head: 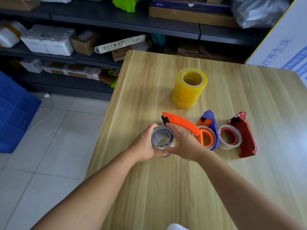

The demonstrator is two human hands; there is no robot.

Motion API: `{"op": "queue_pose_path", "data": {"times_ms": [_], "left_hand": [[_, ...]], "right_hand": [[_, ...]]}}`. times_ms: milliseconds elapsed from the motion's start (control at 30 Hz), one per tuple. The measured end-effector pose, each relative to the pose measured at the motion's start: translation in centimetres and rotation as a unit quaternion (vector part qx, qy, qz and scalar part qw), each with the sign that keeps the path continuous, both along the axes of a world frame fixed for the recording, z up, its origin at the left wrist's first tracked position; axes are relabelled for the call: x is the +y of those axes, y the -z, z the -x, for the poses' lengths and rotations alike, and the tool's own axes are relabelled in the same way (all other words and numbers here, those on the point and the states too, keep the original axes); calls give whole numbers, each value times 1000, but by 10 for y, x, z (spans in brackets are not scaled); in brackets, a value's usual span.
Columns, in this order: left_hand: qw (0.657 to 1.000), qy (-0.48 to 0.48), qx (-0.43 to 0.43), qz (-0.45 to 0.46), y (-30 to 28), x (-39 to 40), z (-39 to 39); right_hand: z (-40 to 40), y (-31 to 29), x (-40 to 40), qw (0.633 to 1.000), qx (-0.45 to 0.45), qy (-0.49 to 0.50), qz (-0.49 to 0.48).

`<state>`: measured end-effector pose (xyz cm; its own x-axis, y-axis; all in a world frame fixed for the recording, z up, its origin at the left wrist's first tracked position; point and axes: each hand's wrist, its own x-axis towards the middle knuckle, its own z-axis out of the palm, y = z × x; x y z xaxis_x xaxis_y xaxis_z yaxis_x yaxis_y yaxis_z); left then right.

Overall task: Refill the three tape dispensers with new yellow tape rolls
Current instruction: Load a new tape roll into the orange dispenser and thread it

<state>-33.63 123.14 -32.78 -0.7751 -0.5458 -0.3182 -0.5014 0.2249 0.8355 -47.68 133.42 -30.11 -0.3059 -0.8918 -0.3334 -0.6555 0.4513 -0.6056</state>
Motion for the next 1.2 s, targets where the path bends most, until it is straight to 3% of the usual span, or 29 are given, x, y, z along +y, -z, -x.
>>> {"op": "queue_pose_path", "data": {"times_ms": [67, 167, 300, 667, 800, 1000, 1200], "left_hand": [[1000, 10, -14, 8, -1, -4, 2], [999, 5, -12, 33, 0, -6, 6], [998, 7, -14, 60, 3, -5, 7], [998, 1, 12, 67, 10, -8, 9], [999, 5, 3, 44, 9, -8, 9], [1000, 8, -4, 30, 2, -11, 16], [999, 26, 15, 38, 3, -15, 16]], "right_hand": [[0, 1, 2, 1000, 4, 10, 22], [-4, 3, 6, 994, 100, 1, 43], [-6, 3, 6, 986, 161, -43, -9], [-7, 9, 4, 990, 136, 4, 32], [-5, 5, 6, 995, 78, 33, 50], [-1, -7, 2, 995, 100, 2, -10], [3, -12, -1, 992, 114, 19, 43]]}}
